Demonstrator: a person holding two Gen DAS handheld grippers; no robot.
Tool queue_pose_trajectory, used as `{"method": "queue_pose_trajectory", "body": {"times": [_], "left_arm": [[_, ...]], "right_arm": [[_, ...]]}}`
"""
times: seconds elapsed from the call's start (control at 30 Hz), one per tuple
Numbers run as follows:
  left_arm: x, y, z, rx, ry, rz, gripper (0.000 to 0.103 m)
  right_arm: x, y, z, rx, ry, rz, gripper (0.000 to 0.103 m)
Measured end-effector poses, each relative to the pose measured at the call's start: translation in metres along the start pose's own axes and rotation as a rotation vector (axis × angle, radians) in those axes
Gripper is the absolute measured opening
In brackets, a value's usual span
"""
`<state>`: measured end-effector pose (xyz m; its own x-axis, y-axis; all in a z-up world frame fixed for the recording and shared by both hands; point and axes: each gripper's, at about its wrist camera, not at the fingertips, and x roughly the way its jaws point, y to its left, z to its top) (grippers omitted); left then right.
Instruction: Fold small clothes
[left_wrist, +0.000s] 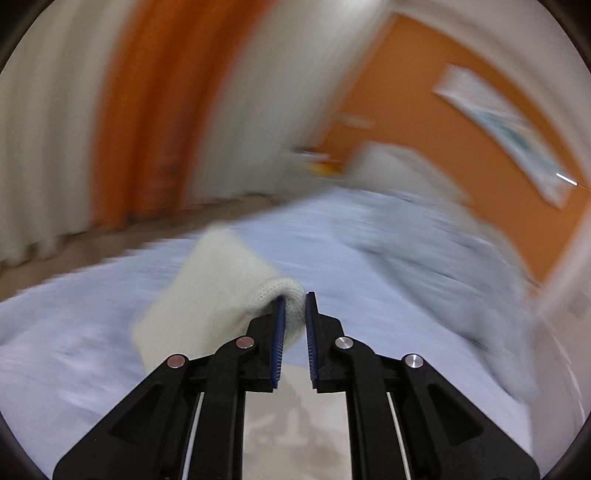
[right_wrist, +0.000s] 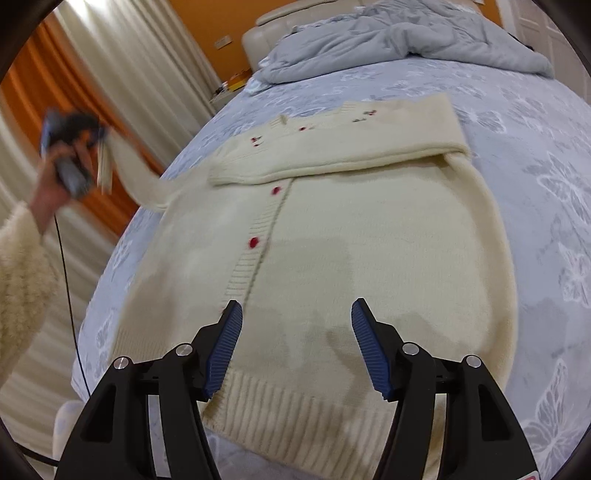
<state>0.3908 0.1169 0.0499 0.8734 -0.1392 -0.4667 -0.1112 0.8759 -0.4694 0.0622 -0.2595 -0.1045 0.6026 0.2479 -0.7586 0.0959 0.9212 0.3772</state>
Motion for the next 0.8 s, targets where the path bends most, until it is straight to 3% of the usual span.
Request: {"method": "queue_pose_trajectory", "body": {"times": [0.07,0.13,0.17,0.23,0.3,0.37,0.57,0.67,0.8], "left_arm": [[-0.003,-0.060,-0.033,0.069,0.076,-0.134,0.020],[0.000,-0.103,-0.090,0.126,0.192,-0.193,0.075],[0.003,-0.113,-0.126,0.143,0.261,-0.187,0.079],[0.003,-0.107,-0.167,0.153,0.328,-0.177,0.078],[-0.002,-0.082,-0.204,0.119,0.388,-0.119,0.078],[0.001,-0.054,-0.217,0.071,0.423,-0.069,0.077],[0.019,0.013,-0.187,-0.105,0.401,0.024,0.077],[0.051,0.035,-0.158,-0.236,0.396,0.055,0.077],[0.078,0.051,-0.151,-0.271,0.382,0.123,0.071]], "right_arm": [[-0.005,-0.008,0.001,0.026,-0.010,-0.020,0.060],[-0.012,-0.019,0.003,0.053,-0.023,-0.035,0.060],[-0.014,-0.022,0.004,0.058,-0.027,-0.041,0.060],[-0.023,-0.033,0.009,0.065,-0.047,-0.058,0.061],[-0.029,-0.040,0.017,0.043,-0.070,-0.082,0.065],[-0.026,-0.044,0.032,0.007,-0.083,-0.091,0.067],[0.030,-0.035,0.104,-0.077,-0.107,-0.059,0.066],[0.070,-0.040,0.149,-0.018,-0.121,-0.022,0.066],[0.130,-0.059,0.195,0.120,-0.083,-0.014,0.067]]}}
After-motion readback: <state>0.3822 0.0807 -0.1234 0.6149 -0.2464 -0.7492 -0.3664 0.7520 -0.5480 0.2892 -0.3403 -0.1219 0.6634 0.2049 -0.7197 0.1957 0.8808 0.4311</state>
